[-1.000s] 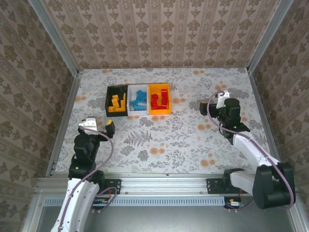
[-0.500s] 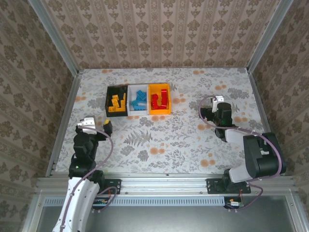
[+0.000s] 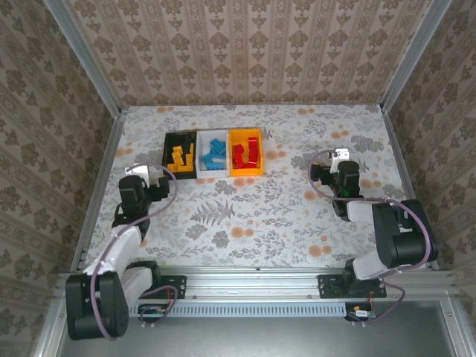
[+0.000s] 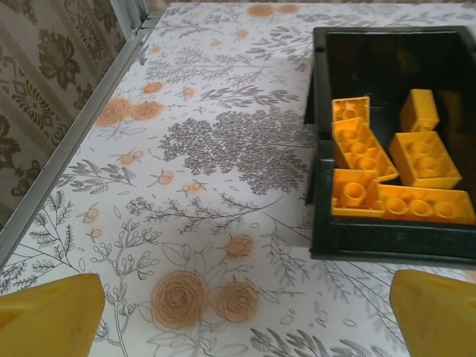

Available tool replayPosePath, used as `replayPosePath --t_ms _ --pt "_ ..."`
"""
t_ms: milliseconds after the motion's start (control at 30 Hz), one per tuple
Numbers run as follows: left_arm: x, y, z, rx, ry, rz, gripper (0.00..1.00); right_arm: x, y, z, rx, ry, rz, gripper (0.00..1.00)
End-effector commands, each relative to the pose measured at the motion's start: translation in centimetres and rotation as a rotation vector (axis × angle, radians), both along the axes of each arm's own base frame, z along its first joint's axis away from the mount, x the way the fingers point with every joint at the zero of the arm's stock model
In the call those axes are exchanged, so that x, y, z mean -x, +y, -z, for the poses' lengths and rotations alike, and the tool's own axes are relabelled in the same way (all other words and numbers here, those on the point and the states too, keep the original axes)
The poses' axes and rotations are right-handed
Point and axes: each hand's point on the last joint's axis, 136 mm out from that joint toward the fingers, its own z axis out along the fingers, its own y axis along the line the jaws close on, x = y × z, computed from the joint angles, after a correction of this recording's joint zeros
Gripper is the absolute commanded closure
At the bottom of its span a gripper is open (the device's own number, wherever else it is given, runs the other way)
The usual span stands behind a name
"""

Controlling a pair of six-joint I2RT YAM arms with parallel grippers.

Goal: Sort the legos into containers by color

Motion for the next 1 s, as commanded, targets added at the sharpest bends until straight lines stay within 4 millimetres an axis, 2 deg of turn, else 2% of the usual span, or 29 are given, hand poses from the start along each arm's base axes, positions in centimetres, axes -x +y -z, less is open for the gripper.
replayPosePath --t_ms 0,167,400,600,667,900,967 --pt "-2.5 0.7 -2.9 -0.016 -0.111 0.011 0.00 0.0 -0.3 -0.3 -0.015 -0.032 0.022 0.00" --pt "-3.6 1.6 -1.3 -0.030 -0.081 0.005 0.00 0.0 -0.4 -0.2 -0.015 -0.035 0.022 0.00" --pt "-5.4 0.5 0.3 0.009 -0.086 0.055 0.00 0.0 -0.4 -0.1 -0.015 -0.035 0.022 0.00" --pt "-6.5 0.6 1.4 0.030 -0.101 0.027 0.00 0.0 -0.4 -0.1 -0.016 -0.037 0.022 0.00" --pt "-6.5 0.4 1.7 0.012 -0.113 0.034 0.00 0.0 -0.4 -0.1 -0.017 -0.037 0.022 0.00" --pt "-6.2 -2.6 3.0 -0.065 -0.146 0.145 0.00 0.1 -0.4 0.0 -0.017 -0.038 0.024 0.00" --pt "-6.2 -2.8 3.0 -0.078 -0.151 0.150 0.00 0.1 -0.5 0.0 -0.017 -0.044 0.025 0.00"
